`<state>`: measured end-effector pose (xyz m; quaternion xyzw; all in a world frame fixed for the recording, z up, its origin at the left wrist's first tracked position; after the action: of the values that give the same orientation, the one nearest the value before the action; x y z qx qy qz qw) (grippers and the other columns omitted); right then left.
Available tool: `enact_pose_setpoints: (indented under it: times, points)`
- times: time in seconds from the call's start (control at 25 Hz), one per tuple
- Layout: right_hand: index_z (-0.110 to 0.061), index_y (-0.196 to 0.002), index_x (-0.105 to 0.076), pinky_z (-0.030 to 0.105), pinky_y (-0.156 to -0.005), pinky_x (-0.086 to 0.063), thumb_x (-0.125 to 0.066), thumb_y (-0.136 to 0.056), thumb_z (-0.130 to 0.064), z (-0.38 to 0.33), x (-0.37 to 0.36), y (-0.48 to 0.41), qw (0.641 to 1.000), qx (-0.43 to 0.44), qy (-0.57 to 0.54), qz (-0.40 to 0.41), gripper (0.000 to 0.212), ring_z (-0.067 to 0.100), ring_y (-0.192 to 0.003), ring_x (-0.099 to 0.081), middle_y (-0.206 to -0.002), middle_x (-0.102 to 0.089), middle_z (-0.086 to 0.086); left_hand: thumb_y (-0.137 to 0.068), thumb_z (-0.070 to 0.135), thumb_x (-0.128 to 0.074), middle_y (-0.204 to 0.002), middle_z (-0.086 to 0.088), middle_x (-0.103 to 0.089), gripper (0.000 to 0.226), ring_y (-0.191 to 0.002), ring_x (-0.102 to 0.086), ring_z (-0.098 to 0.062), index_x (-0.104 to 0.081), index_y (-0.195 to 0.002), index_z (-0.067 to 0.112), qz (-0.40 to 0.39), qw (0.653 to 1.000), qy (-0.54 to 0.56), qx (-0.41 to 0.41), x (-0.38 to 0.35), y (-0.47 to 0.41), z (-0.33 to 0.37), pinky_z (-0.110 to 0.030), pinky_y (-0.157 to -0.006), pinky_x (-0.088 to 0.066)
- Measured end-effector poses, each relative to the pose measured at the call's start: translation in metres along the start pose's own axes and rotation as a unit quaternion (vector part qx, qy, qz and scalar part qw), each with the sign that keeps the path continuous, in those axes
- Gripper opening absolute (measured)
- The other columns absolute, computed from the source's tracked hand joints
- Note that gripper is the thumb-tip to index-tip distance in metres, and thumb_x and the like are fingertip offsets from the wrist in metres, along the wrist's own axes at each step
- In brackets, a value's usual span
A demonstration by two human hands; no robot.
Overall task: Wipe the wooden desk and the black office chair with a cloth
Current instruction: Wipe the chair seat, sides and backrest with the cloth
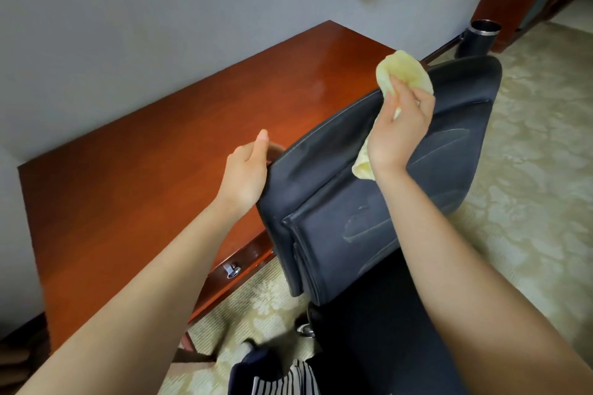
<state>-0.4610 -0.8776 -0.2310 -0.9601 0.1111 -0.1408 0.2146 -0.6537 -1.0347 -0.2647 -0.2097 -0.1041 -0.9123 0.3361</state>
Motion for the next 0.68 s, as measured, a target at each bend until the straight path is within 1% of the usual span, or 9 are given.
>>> enact_pose_setpoints:
  times: [0.08,0.12,0.2,0.28,0.32,0.4,0.48,0.56,0.68]
  points:
    - [-0.016,-0.118,-0.066,0.009,-0.088,-0.036,-0.052,-0.094,-0.009,-0.012,-0.005,0.008,1.0,0.009,0.018,-0.005,0.028,0.025,-0.102,-0.05,-0.113,-0.056,0.007,-0.103,0.039,-0.03,-0.082,0.008,-0.07,0.049,-0.075,-0.063,-0.005,-0.071,-0.085,0.017,0.004,0.998,0.051,0.028,0.002,0.012,-0.02,-0.012,-0.065,-0.044]
    - [-0.016,-0.115,-0.067,0.005,-0.085,-0.031,-0.054,-0.093,-0.007,-0.022,-0.008,0.017,0.998,0.048,0.028,-0.021,0.028,0.028,-0.099,-0.049,-0.111,-0.058,0.006,-0.102,0.038,-0.032,-0.078,0.006,-0.068,0.05,-0.071,-0.061,-0.008,-0.068,-0.082,0.009,0.0,0.997,0.073,0.034,0.002,0.02,-0.029,-0.014,-0.069,-0.044]
    - [-0.015,-0.108,-0.071,0.009,-0.083,-0.031,-0.057,-0.089,-0.002,-0.042,-0.012,0.047,0.985,0.159,0.028,-0.058,0.027,0.031,-0.091,-0.049,-0.106,-0.062,0.005,-0.102,0.031,-0.036,-0.077,0.004,-0.066,0.046,-0.074,-0.059,-0.01,-0.065,-0.079,0.003,-0.001,0.992,0.125,0.006,0.002,0.035,-0.038,-0.021,-0.078,-0.045]
    - [-0.014,-0.107,-0.072,0.018,-0.082,-0.035,-0.059,-0.087,0.0,-0.053,-0.013,0.082,0.964,0.249,0.009,-0.088,0.027,0.03,-0.089,-0.047,-0.103,-0.064,0.004,-0.101,0.02,-0.041,-0.093,0.014,-0.071,0.032,-0.092,-0.063,-0.002,-0.072,-0.092,0.02,0.025,0.988,0.136,-0.068,0.009,0.048,-0.034,-0.015,-0.082,-0.045]
    - [-0.015,-0.108,-0.071,0.02,-0.082,-0.036,-0.061,-0.087,0.0,-0.055,-0.012,0.098,0.954,0.284,0.003,-0.1,0.028,0.028,-0.089,-0.046,-0.104,-0.064,0.004,-0.1,0.017,-0.045,-0.101,0.016,-0.07,0.028,-0.1,-0.062,0.0,-0.071,-0.1,0.025,0.042,0.986,0.111,-0.113,0.013,0.053,-0.03,-0.013,-0.084,-0.044]
    - [-0.016,-0.114,-0.069,0.02,-0.083,-0.036,-0.063,-0.087,-0.002,-0.052,-0.011,0.123,0.926,0.356,-0.001,-0.121,0.031,0.023,-0.089,-0.042,-0.108,-0.06,0.0,-0.095,0.018,-0.053,-0.112,0.015,-0.066,0.023,-0.108,-0.057,0.0,-0.065,-0.114,0.022,0.068,0.978,0.014,-0.199,0.018,0.064,-0.022,-0.015,-0.09,-0.043]
    - [-0.017,-0.118,-0.063,0.022,-0.083,-0.041,-0.065,-0.085,-0.001,-0.043,-0.008,0.141,0.89,0.432,-0.006,-0.144,0.037,0.019,-0.088,-0.042,-0.11,-0.052,-0.003,-0.089,0.018,-0.065,-0.12,0.008,-0.059,0.041,-0.114,-0.052,-0.002,-0.057,-0.129,0.014,0.066,0.963,-0.074,-0.249,0.014,0.072,-0.02,-0.017,-0.097,-0.04]
    - [-0.019,-0.12,-0.06,0.027,-0.079,-0.048,-0.066,-0.082,0.004,-0.029,-0.004,0.157,0.847,0.502,-0.002,-0.172,0.044,0.017,-0.087,-0.044,-0.111,-0.049,-0.004,-0.084,0.018,-0.071,-0.122,0.005,-0.056,0.055,-0.114,-0.05,-0.005,-0.051,-0.135,0.011,0.059,0.957,-0.124,-0.256,0.013,0.075,-0.021,-0.021,-0.096,-0.042]
    - [-0.024,-0.124,-0.059,0.028,-0.076,-0.047,-0.062,-0.083,0.003,-0.001,0.001,0.18,0.764,0.608,0.072,-0.203,0.049,0.016,-0.087,-0.045,-0.109,-0.047,-0.008,-0.079,0.024,-0.076,-0.123,0.001,-0.054,0.077,-0.107,-0.046,-0.013,-0.037,-0.145,0.017,0.018,0.946,-0.212,-0.244,0.014,0.072,-0.026,-0.024,-0.089,-0.039]
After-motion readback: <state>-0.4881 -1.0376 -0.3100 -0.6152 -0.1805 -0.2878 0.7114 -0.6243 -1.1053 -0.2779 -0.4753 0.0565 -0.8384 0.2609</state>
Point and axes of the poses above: each hand's wrist, its own y-axis away from the middle knuckle, its own x-axis out of the back of the hand, z = x × y, the point moved 8 cm from there along -y, towards the middle knuckle
